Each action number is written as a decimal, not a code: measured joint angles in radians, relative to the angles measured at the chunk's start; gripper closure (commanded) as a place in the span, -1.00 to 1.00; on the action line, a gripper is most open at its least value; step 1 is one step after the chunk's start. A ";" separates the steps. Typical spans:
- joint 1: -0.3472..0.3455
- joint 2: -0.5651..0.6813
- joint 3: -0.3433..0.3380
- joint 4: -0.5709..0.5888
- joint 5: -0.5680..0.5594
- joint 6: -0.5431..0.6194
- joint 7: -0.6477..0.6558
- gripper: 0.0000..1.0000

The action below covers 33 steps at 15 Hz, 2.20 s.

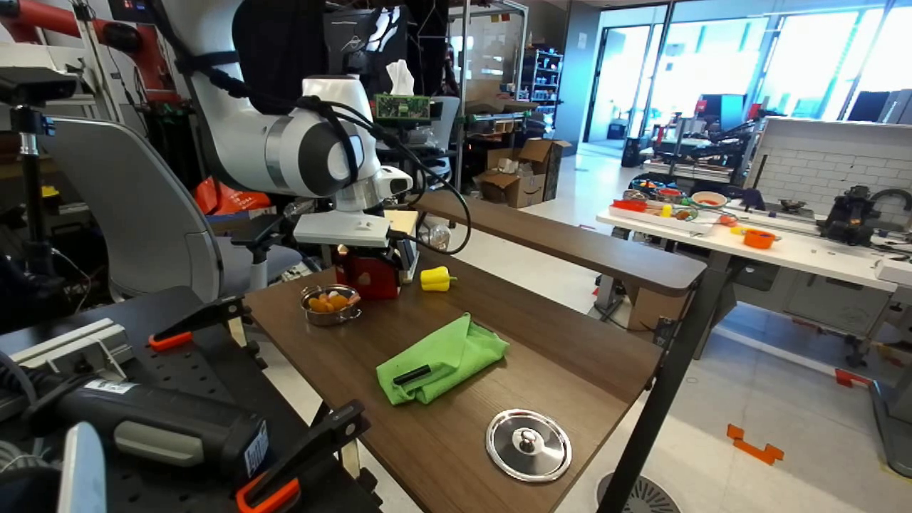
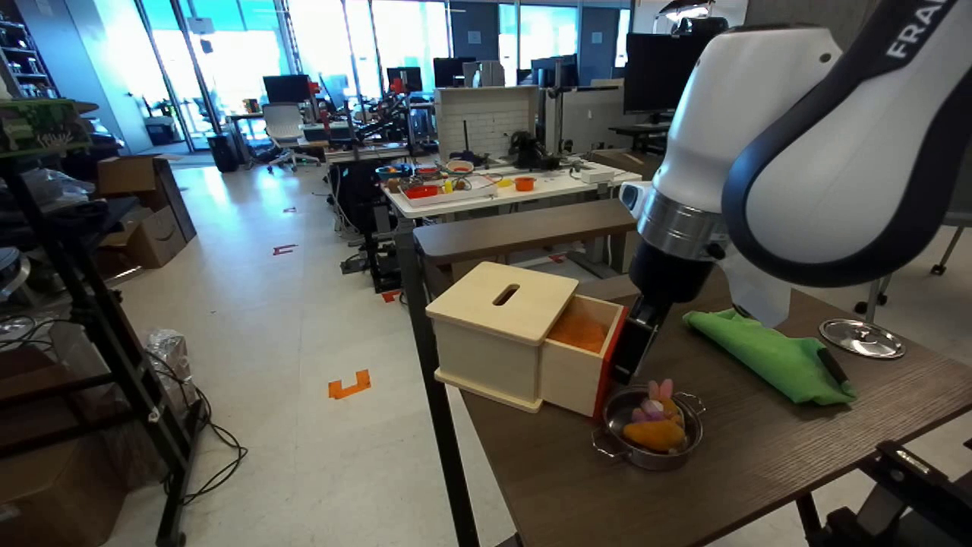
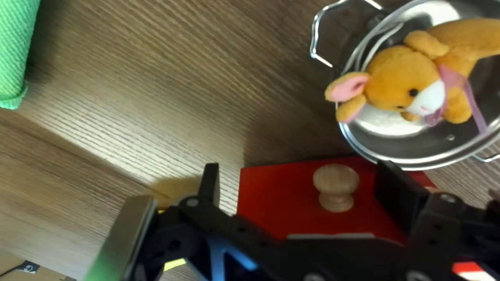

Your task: Close the small drawer

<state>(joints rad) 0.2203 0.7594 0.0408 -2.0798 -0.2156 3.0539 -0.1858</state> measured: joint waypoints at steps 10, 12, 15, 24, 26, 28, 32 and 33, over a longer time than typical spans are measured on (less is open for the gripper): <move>0.021 0.040 0.010 0.043 0.000 -0.011 -0.001 0.98; 0.027 0.042 0.010 0.045 0.000 -0.011 -0.001 1.00; 0.029 0.046 0.009 0.047 0.000 -0.011 -0.001 0.96; 0.044 0.047 0.000 0.064 0.000 -0.012 0.000 0.96; 0.049 0.047 0.000 0.078 0.000 -0.022 0.004 0.96; 0.052 0.049 0.000 0.092 0.000 -0.051 0.008 0.96; 0.057 0.061 0.003 0.135 0.000 -0.113 0.009 0.96; 0.057 0.066 0.005 0.149 0.000 -0.129 0.009 0.96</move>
<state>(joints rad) 0.2774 0.8252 0.0459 -1.9307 -0.2156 2.9248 -0.1763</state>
